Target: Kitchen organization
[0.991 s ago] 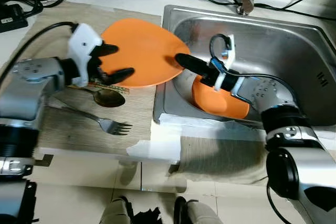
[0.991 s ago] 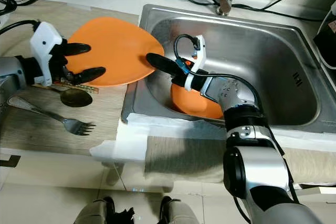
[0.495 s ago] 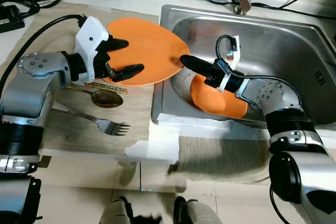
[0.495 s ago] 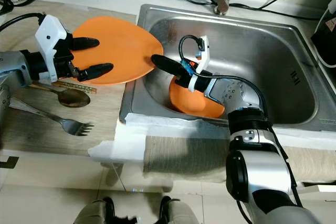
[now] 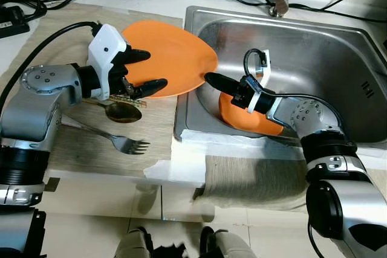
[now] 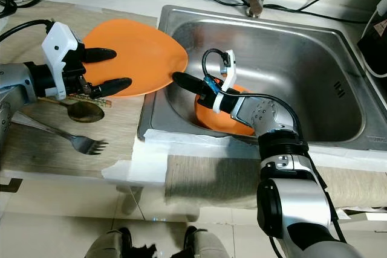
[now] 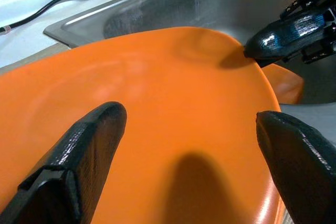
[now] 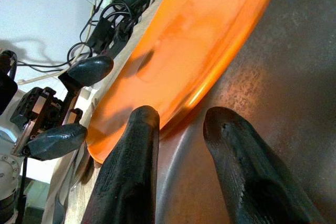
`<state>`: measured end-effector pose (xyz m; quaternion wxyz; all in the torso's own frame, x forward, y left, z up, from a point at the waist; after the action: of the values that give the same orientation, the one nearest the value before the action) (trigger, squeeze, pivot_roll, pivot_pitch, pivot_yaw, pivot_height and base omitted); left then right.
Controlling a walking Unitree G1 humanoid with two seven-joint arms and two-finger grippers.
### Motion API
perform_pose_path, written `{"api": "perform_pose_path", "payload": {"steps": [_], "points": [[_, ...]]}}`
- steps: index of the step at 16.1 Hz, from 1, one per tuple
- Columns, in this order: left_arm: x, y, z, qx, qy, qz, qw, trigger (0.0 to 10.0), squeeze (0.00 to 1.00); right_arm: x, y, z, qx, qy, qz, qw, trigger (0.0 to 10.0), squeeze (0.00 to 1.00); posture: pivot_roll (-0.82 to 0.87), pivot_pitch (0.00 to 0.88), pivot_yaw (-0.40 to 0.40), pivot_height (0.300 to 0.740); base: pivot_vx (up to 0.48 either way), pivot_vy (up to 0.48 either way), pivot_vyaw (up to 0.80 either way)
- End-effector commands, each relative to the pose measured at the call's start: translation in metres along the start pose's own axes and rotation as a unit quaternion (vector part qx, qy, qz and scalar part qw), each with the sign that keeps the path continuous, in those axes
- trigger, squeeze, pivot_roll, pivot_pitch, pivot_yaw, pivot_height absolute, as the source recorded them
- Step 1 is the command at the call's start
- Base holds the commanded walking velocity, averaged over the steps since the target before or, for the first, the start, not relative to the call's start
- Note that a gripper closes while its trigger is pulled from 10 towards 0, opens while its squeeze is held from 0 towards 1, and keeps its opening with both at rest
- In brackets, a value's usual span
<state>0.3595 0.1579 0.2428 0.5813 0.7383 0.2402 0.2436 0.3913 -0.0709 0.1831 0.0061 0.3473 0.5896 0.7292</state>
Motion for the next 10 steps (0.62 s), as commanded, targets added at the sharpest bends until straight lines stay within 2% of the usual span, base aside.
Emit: {"api": "perform_pose_path", "payload": {"steps": [1,7,10], "points": [[-0.0051,0.0022,-0.0001,0.002,-0.01,0.007,1.0,10.0,0.0,-0.002,0.0022,-0.0042,-0.009,-0.007,-0.005,1.0,0.0,0.0,-0.11,0.166,-0.119,0.74,0.0,0.0,0.0],[-0.0051,0.0039,0.0007,-0.006,-0.009,0.0,1.0,10.0,0.0,-0.0049,0.0058,-0.0034,-0.026,-0.017,0.004,1.0,0.0,0.0,-0.1,0.165,-0.117,0.74,0.0,0.0,0.0],[-0.0048,0.0054,-0.0004,-0.008,-0.008,0.002,1.0,10.0,0.0,-0.0068,0.0091,-0.0083,-0.022,-0.022,-0.004,0.999,0.0,0.0,-0.1,0.163,-0.119,0.74,0.0,0.0,0.0]]}}
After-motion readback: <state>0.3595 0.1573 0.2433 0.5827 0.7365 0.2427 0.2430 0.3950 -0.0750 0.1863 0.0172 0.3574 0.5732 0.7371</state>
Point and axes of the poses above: a point about 5 cm out from each wrist's last joint towards the gripper, its own z axis pointing out of the wrist towards the gripper, its own y axis along the axis of the wrist's last joint, x = y × z, the point moved 5 cm from there along z, pointing out of the wrist towards the gripper, and after that the axes turned 14 degrees about -z, right-handed, at the moved point
